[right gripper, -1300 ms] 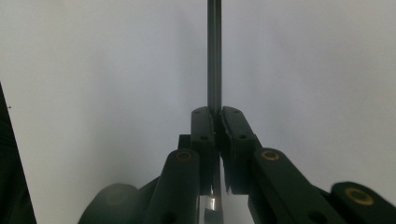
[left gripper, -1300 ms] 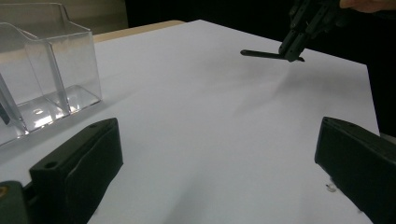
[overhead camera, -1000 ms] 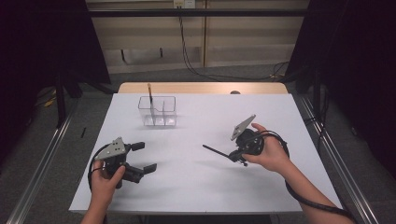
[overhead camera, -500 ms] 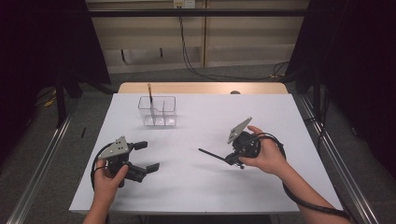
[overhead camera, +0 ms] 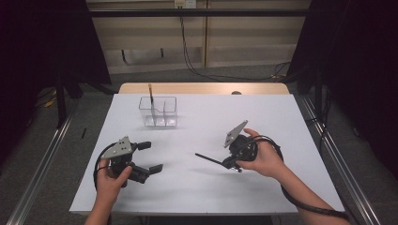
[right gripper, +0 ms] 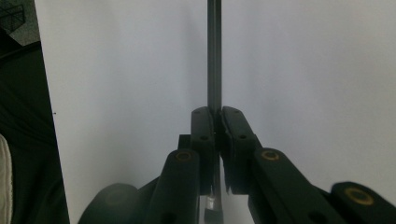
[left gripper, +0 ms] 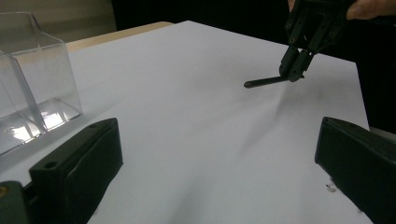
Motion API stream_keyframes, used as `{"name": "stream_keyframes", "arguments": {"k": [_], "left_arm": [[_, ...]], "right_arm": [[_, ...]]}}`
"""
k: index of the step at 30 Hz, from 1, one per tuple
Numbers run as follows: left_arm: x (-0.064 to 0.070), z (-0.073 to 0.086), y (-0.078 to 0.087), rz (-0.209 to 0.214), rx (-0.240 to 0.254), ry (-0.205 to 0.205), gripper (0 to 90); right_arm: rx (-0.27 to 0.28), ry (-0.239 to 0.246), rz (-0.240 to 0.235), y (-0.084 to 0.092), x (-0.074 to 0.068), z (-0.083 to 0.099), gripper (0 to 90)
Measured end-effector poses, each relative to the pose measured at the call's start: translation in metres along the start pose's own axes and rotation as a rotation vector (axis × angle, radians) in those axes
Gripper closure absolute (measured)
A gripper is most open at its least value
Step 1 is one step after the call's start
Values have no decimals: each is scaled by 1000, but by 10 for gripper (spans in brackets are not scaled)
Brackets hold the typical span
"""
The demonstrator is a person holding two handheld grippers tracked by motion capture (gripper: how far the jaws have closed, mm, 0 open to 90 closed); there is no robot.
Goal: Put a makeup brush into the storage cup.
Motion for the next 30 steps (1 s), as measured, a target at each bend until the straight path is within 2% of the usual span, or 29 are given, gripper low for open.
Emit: {"name": "stream_keyframes", "arguments": {"k": [14, 20, 23, 30], "left_arm": [[11, -12, -16, 47, -19, -34, 6], [18, -15, -25, 76, -54, -44, 6], [21, -15, -29, 83, -88, -67, 5], [28, -18, -36, 114, -118, -89, 4]], "right_arm": [[-7, 19, -18, -3, -6, -3, 849], [-13, 25, -26, -5, -8, -4, 849], [-11, 27, -32, -5, -9, -6, 849], [-14, 41, -41, -8, -12, -7, 849]]}}
Point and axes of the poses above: each handheld gripper's, and its own axes: y roughly backward along the jaws, z roughly out of its underside, x roughly to its right, the point moved 10 cm from there along -y, roughly forward along the jaws, and after that the axes turned 2 degrees about y, right-handed, at the moved point
